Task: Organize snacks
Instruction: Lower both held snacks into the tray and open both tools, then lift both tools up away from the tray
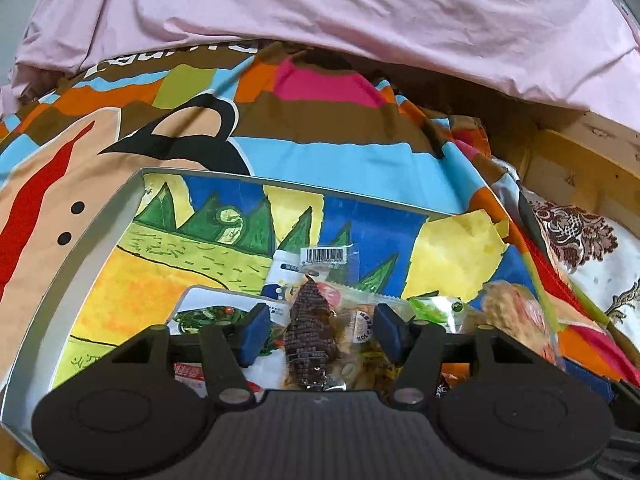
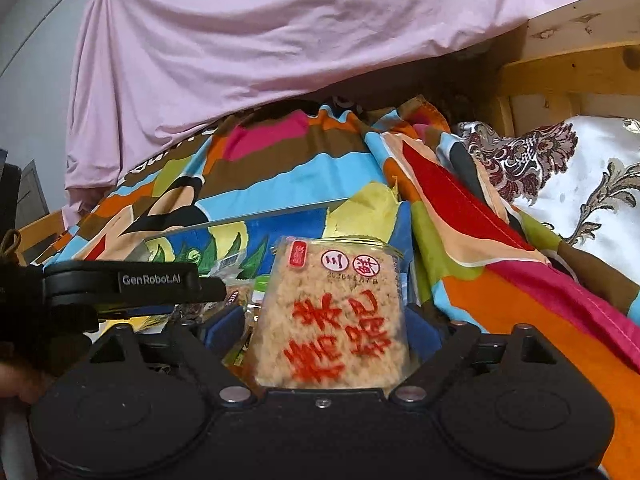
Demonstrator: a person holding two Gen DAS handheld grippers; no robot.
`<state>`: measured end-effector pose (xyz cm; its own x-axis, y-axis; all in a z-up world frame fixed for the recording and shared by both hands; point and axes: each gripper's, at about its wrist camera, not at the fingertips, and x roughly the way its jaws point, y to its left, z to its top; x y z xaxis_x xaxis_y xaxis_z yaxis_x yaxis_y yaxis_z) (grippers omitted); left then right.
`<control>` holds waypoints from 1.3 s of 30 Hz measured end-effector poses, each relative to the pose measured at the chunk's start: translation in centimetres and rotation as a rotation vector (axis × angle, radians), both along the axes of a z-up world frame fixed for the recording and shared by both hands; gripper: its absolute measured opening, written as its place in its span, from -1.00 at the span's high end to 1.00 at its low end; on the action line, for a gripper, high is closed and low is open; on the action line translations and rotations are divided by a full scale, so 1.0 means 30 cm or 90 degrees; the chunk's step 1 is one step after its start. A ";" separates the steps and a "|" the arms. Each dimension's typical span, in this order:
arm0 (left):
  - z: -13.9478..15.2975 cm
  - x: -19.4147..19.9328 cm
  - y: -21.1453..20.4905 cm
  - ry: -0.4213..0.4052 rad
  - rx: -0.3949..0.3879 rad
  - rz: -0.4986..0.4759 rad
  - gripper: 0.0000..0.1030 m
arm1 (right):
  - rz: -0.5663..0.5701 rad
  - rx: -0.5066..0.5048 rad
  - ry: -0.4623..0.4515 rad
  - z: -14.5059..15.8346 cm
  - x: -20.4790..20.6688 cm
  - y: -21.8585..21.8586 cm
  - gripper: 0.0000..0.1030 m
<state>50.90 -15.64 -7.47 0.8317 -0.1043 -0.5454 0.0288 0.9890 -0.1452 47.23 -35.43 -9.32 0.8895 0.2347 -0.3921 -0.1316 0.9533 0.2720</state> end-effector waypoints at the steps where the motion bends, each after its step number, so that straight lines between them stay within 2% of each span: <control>1: 0.001 -0.001 0.003 -0.001 -0.006 0.001 -0.32 | 0.002 -0.001 -0.001 0.000 -0.001 0.002 -0.77; 4: 0.007 -0.010 0.012 -0.009 -0.020 0.005 -0.48 | 0.002 -0.002 -0.004 0.003 -0.004 0.004 -0.79; 8: 0.016 -0.024 0.018 -0.015 -0.029 0.009 -0.66 | 0.001 -0.002 -0.023 0.014 -0.019 0.005 -0.95; 15: 0.056 -0.071 0.041 -0.041 -0.047 0.023 -0.92 | -0.029 0.001 -0.038 0.054 -0.047 -0.016 -0.98; 24: 0.155 -0.197 0.091 -0.078 -0.056 0.035 -0.99 | -0.049 -0.011 -0.076 0.181 -0.169 -0.029 -0.98; 33: 0.256 -0.422 0.166 -0.109 -0.040 0.060 -0.99 | -0.031 -0.051 -0.128 0.306 -0.367 0.033 -0.99; 39: 0.317 -0.584 0.203 -0.143 -0.025 0.074 -0.99 | -0.028 -0.050 -0.156 0.370 -0.512 0.053 -0.99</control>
<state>33.38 -9.55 2.03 0.9392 -0.0182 -0.3428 -0.0491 0.9812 -0.1864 31.88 -33.85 1.79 0.9688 0.1716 -0.1788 -0.1430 0.9763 0.1624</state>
